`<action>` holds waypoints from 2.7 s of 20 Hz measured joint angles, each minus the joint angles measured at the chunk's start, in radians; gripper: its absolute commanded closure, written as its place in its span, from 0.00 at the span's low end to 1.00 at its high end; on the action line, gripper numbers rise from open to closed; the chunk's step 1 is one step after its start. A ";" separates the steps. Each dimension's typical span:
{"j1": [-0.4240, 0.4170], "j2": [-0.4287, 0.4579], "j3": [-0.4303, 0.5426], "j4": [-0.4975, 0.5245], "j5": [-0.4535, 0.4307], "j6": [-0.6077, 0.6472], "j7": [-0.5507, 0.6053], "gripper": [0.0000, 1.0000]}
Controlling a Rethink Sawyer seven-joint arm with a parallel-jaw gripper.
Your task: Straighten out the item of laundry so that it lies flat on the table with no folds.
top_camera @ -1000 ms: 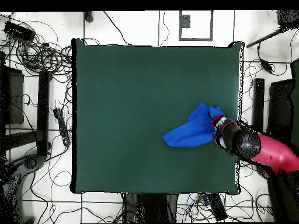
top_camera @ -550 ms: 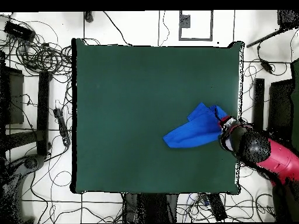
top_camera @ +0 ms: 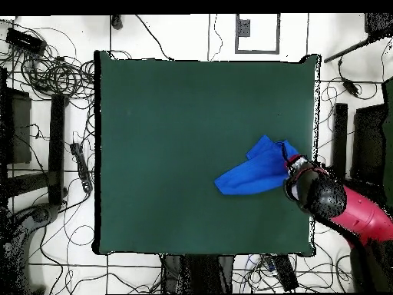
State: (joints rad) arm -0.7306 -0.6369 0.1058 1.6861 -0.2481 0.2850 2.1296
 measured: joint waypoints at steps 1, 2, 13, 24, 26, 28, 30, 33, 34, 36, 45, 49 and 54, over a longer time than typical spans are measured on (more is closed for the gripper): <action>0.003 0.000 -0.001 0.002 0.005 -0.002 0.000 1.00; 0.005 0.000 -0.002 0.003 0.008 -0.004 0.000 1.00; 0.026 -0.134 -0.007 0.057 0.093 0.070 0.000 1.00; 0.130 -0.355 -0.050 0.067 0.169 0.309 0.000 1.00; 0.146 -0.381 -0.053 0.067 0.167 0.311 0.000 0.00; 0.147 -0.387 -0.053 0.066 0.167 0.311 0.000 0.00; 0.147 -0.391 -0.053 0.066 0.163 0.311 0.000 0.00; 0.141 -0.393 -0.052 0.066 0.143 0.311 0.000 0.00; 0.129 -0.392 -0.047 0.066 0.122 0.311 0.000 0.00; 0.114 -0.392 -0.039 0.066 0.107 0.311 0.000 0.00; -0.018 -0.387 0.075 0.071 -0.027 0.303 -0.018 0.00; -0.058 -0.385 0.137 0.078 -0.073 0.303 -0.026 0.00; -0.084 -0.384 0.214 0.093 -0.111 0.303 -0.060 0.00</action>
State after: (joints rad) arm -0.8144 -1.0208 0.3196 1.7795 -0.3587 0.5884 2.0692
